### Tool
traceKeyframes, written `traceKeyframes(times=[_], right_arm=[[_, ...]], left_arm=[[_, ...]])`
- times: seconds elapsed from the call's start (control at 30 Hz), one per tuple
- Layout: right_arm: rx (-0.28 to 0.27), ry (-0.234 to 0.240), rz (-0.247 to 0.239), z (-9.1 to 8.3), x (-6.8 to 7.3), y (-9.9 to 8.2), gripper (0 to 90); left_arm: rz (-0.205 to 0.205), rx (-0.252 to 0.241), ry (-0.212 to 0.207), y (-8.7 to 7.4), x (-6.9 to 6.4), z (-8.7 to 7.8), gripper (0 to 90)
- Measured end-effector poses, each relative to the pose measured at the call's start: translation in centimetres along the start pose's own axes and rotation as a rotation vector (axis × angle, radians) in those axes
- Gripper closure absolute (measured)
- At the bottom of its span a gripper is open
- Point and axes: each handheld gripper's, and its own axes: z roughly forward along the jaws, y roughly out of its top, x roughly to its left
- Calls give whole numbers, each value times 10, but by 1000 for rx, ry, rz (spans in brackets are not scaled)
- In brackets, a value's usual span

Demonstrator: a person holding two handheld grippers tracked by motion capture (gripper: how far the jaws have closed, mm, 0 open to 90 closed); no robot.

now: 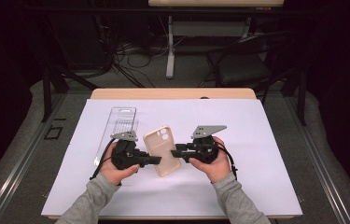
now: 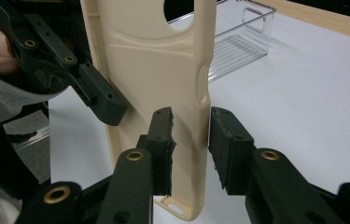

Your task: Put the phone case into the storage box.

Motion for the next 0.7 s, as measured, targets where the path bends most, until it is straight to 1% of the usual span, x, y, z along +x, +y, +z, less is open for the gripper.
traceKeyframes(times=[0.47,0.7], right_arm=[[1,0,0,1,-1,-1,756],[8,-3,-7,1,-1,-1,780]], left_arm=[[3,3,-5,0,0,1,797],[1,8,-5,0,0,1,797]])
